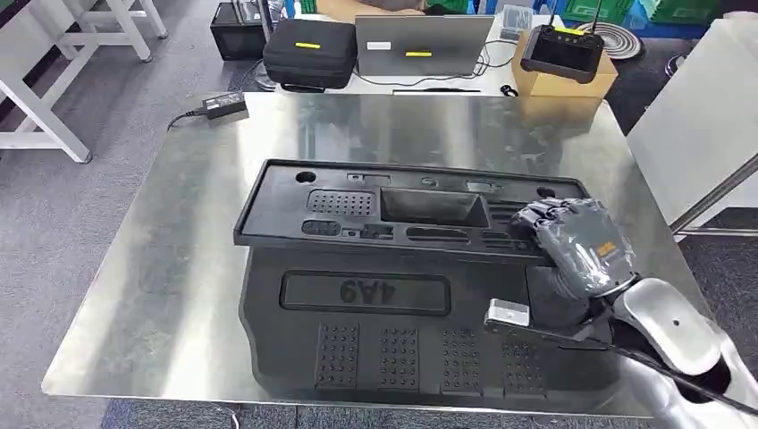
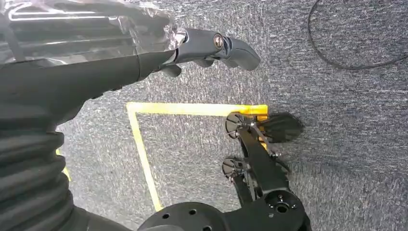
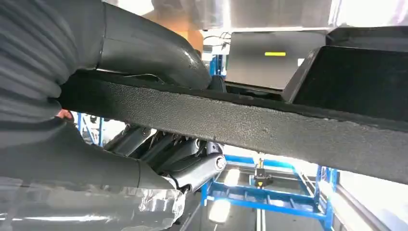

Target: Take the parts from the cabinet and place them on the table.

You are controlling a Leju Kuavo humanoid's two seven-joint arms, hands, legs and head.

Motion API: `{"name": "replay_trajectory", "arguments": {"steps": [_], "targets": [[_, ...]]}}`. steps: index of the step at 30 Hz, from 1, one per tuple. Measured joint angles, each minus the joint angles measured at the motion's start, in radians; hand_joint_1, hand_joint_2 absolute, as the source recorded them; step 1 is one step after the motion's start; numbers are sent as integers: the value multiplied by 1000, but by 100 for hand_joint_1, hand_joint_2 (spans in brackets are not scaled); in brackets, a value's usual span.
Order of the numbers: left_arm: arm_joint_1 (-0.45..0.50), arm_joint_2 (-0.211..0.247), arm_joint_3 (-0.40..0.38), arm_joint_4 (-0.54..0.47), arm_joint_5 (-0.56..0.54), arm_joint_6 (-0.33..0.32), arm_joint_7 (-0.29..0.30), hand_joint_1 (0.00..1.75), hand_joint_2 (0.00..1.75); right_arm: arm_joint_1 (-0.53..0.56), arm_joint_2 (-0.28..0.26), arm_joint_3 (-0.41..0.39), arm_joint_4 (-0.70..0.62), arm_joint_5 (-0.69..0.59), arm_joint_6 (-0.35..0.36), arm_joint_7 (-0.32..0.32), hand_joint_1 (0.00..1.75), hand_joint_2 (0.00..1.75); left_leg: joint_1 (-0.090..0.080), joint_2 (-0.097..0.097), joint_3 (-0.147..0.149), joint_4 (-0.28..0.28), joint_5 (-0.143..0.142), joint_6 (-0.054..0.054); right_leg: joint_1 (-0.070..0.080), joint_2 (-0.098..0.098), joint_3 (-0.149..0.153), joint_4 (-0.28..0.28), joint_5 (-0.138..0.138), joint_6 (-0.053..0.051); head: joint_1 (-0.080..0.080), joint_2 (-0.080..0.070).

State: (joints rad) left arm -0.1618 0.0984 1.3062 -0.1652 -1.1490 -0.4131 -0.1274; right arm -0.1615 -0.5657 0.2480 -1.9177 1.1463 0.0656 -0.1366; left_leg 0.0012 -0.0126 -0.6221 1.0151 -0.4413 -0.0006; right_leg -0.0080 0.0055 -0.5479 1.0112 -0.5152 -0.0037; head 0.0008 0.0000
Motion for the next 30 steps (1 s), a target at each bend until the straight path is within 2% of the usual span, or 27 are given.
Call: {"name": "replay_trajectory", "arguments": {"steps": [13,20,21,24,25,30], "targets": [[0,0,0,0,4,-3,-6,0,175,-1,0,21,0,23,-3,8,171,175,0,0,0,0,0,0,0,0,1,0,0,0,0,0],[-1,0,0,0,19,-12,-7,0,175,-62,21,60,83,111,-100,23,171,175,0,0,0,0,0,0,0,0,1,0,0,0,0,0],[-1,0,0,0,21,-12,-7,0,175,-75,23,64,95,119,-100,22,0,0,0,0,0,0,0,0,0,0,1,0,0,0,0,0],[-2,0,0,0,21,-12,-7,0,175,-118,30,71,137,145,-98,25,0,0,0,0,0,0,0,0,0,0,1,0,0,0,0,0],[-1,0,0,0,21,-11,-8,0,0,-130,31,71,150,148,-98,27,0,0,0,0,0,0,0,0,0,0,1,0,0,0,0,0],[-1,0,0,0,21,-18,-8,0,0,-153,33,71,198,146,-97,31,0,0,0,-1,0,0,0,0,0,0,1,0,0,0,1,0]]}}
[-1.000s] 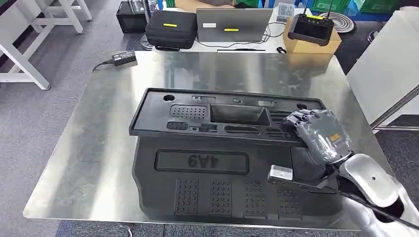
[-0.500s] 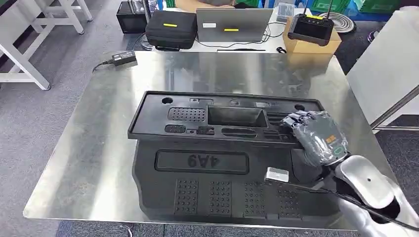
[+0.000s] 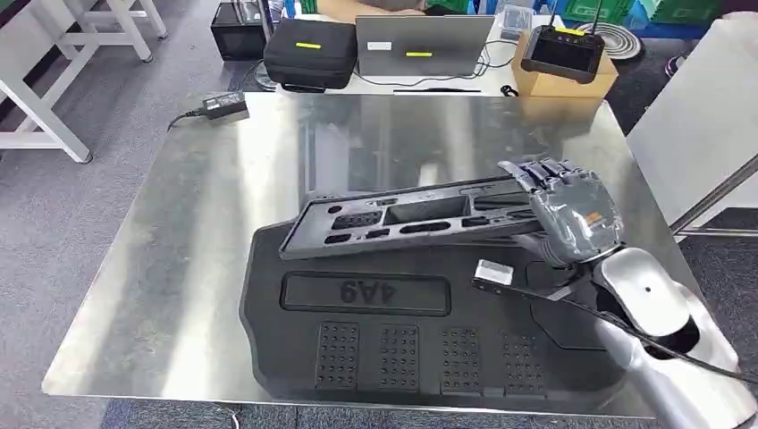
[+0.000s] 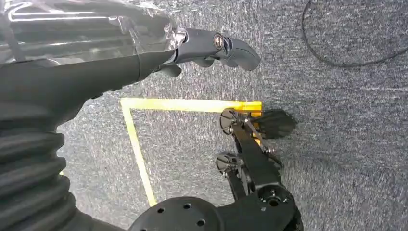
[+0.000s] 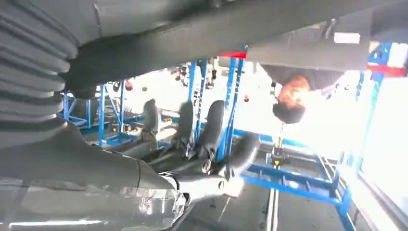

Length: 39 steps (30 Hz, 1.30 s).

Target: Take the parts from the cabinet and place them on the table.

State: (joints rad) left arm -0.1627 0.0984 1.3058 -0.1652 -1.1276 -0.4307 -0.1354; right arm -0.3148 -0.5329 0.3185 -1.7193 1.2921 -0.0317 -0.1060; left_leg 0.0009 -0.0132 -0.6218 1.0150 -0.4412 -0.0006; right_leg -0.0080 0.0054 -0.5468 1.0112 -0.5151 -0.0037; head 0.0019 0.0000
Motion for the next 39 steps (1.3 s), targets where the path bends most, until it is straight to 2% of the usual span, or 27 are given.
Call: {"name": "replay_trajectory", "arguments": {"steps": [17,21,23,26,28,32,34,39], "targets": [[0,0,0,0,3,-19,0,0,0,-41,24,0,57,0,23,2,0,0,0,0,1,0,0,0,0,0,1,0,0,0,-1,0],[0,0,0,0,3,-18,-1,0,0,-41,27,-3,59,-54,18,-11,0,0,0,0,1,0,0,0,0,0,0,0,0,0,-1,0],[0,0,0,0,4,-18,-2,0,0,-41,27,-22,55,-104,-15,-2,0,0,0,0,1,0,0,0,0,0,0,0,0,0,-1,0],[2,0,0,0,5,-15,1,0,0,-38,12,-101,12,-209,-48,16,0,0,0,0,1,1,0,0,-1,0,0,0,0,0,-2,0],[5,0,0,0,7,-10,2,0,0,-32,2,-171,-22,-297,-30,30,0,0,0,0,2,1,0,0,-1,0,1,-1,0,0,0,0],[7,0,0,0,16,-8,1,0,0,-17,-4,-323,-66,-471,8,104,0,0,-1,1,4,1,-1,2,-2,0,2,-1,0,1,-2,0],[9,0,0,0,16,-8,0,0,0,-17,-17,-435,-63,-554,6,136,0,0,-1,1,5,1,-2,2,-3,0,3,-2,-1,1,-1,0],[13,0,0,0,16,-8,2,0,0,-28,-97,-703,73,-800,-2,106,0,0,-2,0,5,1,-2,4,-3,-1,5,-3,-1,1,-1,0]]}}
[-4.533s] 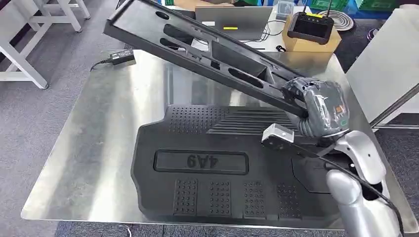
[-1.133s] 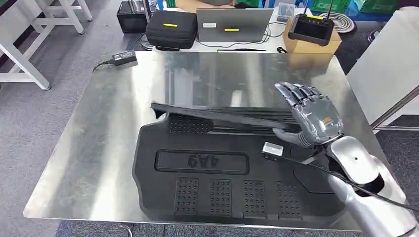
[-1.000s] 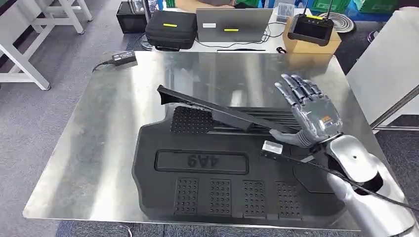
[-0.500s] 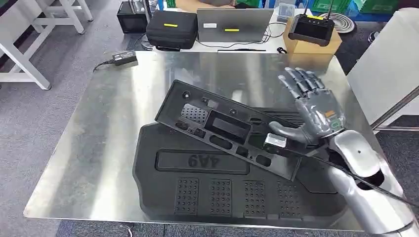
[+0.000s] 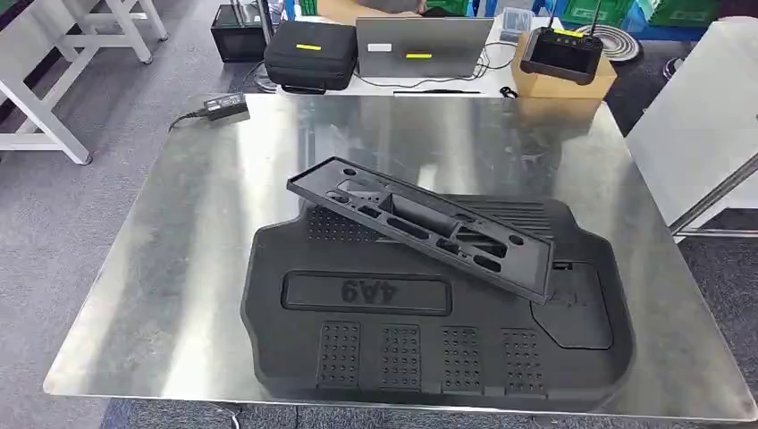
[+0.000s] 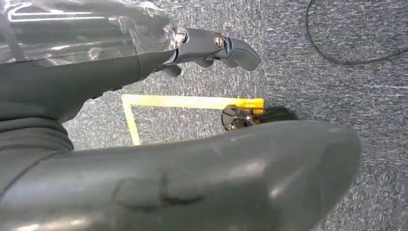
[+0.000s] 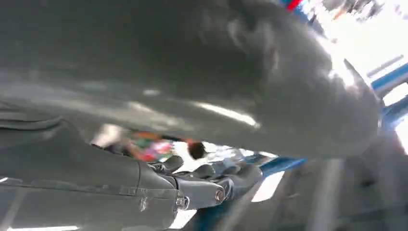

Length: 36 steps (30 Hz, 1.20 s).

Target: Take the parts from the cabinet and place them on the table.

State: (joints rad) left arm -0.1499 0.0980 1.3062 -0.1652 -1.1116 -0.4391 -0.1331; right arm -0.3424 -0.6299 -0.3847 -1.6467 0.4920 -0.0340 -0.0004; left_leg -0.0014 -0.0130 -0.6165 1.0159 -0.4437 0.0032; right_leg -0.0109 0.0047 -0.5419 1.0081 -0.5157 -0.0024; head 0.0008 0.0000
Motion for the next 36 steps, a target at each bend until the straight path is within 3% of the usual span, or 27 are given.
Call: {"name": "replay_trajectory", "arguments": {"steps": [2,5,8,11,14,17,20,21,23,24,26,28,36], "targets": [[1,0,0,0,0,0,0,0,0,0,-23,-77,47,-20,0,-15,0,0,0,0,0,0,-1,1,0,1,0,0,0,0,0,0],[-2,0,0,0,3,17,11,0,0,2,-51,-161,122,-56,-26,21,0,0,0,2,3,1,-1,2,-2,2,0,-2,0,1,-2,0],[1,0,2,0,18,47,37,0,0,23,-130,-290,298,-37,-120,-8,0,0,0,-2,5,1,-3,5,-4,0,6,-4,-4,6,-3,0],[9,-2,8,0,29,83,74,0,0,28,-202,-417,559,-6,-272,-53,0,0,0,-2,6,1,-6,7,-3,0,9,-6,-4,7,0,0],[7,-6,10,0,31,90,79,0,0,32,-233,-488,730,6,-313,-80,0,0,-3,6,11,0,-10,6,-2,9,10,-6,-4,7,0,0],[-2,-8,19,0,34,111,103,0,0,31,-258,-525,871,44,-363,-9,0,0,-3,9,15,-1,-12,7,-2,12,13,-6,-5,8,-3,0],[-6,-15,31,0,38,151,150,0,0,42,-256,-553,988,88,-520,106,0,0,-2,9,19,-1,-14,7,-2,11,18,-6,-9,9,-1,0],[-5,-17,32,0,38,163,161,0,0,50,-248,-560,1027,106,-585,134,0,175,-3,9,20,-1,-14,7,-2,11,19,-6,-9,9,0,0],[-7,-19,36,0,38,175,167,0,0,62,-233,-576,1065,193,-634,199,0,175,-3,9,22,-1,-15,7,-2,11,21,-6,-9,9,-2,0],[-8,-19,39,1,38,181,171,0,0,65,-216,-604,1075,316,-645,235,0,175,-3,9,23,-1,-15,7,-3,11,21,-6,-9,9,0,0],[-9,-21,48,1,38,189,178,0,0,51,-186,-684,1080,568,-649,246,0,175,-4,9,24,-2,-15,7,-3,12,22,-6,-9,9,-3,0],[-12,-26,53,1,38,199,182,0,0,33,-166,-767,1081,718,-650,255,0,175,-4,8,24,-2,-15,7,-3,11,23,-6,-10,9,-5,0],[-16,-51,84,2,34,219,184,0,0,19,-88,-968,1082,798,-652,335,0,175,-4,7,25,-2,-15,7,-3,7,26,-6,-11,10,-1,0]]}}
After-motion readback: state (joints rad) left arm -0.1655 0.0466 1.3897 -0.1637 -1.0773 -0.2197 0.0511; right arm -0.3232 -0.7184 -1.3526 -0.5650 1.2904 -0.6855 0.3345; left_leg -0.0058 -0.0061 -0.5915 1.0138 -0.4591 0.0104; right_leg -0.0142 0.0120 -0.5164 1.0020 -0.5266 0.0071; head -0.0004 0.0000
